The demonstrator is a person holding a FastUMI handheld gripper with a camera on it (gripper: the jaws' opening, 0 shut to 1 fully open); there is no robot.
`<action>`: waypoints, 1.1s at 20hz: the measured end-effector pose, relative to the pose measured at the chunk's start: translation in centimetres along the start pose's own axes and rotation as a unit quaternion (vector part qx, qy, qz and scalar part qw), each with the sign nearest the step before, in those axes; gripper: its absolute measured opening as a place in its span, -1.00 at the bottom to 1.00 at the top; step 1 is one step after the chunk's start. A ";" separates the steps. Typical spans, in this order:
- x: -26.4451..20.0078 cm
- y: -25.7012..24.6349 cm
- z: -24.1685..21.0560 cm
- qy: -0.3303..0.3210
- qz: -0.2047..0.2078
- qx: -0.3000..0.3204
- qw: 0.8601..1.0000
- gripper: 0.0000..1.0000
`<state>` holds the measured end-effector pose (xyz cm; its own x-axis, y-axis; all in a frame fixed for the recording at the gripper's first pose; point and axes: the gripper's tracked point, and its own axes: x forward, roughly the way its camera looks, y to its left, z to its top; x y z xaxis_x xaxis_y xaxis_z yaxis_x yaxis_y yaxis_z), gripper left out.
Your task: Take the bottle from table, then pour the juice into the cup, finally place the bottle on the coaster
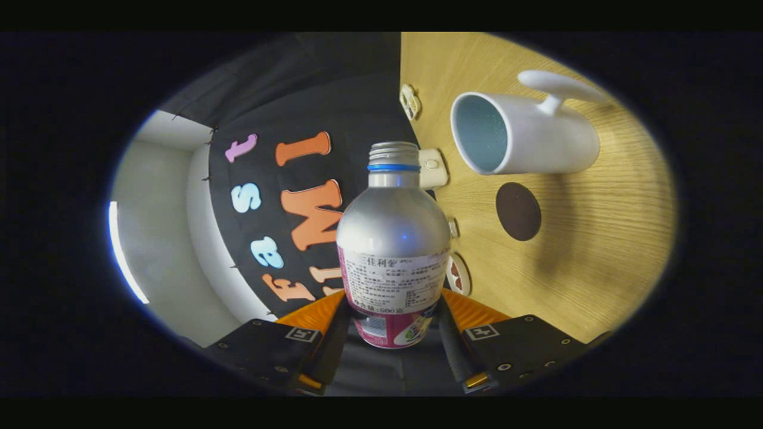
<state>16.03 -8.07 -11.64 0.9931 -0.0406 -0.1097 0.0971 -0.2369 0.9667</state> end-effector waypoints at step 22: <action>0.4 2.2 0.8 -0.002 0.025 0.079 0.997 0.47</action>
<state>16.61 -9.36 -9.72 0.9961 -0.0603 -0.0636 0.0356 -0.3851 0.9222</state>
